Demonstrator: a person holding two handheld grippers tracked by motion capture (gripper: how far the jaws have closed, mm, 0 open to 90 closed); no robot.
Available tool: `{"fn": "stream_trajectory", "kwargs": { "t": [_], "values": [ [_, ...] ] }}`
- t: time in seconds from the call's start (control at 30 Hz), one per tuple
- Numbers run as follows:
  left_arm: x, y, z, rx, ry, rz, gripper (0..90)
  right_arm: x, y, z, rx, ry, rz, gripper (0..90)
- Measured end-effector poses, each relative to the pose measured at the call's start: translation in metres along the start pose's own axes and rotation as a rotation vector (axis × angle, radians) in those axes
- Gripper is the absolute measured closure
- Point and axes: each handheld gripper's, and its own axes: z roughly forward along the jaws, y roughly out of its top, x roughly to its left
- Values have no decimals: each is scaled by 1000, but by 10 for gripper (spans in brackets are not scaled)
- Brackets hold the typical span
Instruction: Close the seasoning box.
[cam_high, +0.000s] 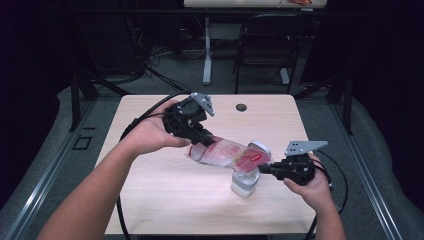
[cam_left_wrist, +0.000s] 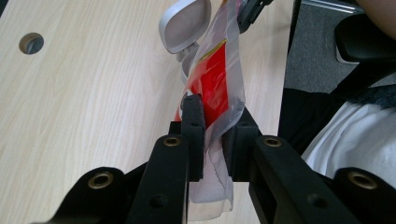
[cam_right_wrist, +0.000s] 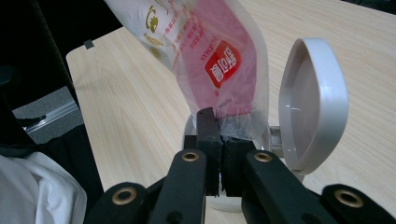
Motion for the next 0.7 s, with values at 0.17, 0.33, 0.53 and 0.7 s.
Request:
{"fn": "stream_trajectory", "kwargs": {
  "t": [0.17,0.33,0.53,0.7],
  "values": [
    [0,4,2,0,-8,5,807,0,-2,-4,0,-5,4,887],
    [-1,7,3,-1,-9,16,807,0,-4,-8,-2,-1,9,887],
    [-1,8,4,1,-9,17,805,1,-5,-9,18,14,5,886],
    [0,6,2,1,-6,13,805,3,-4,-4,28,25,-4,886]
  ]
}}
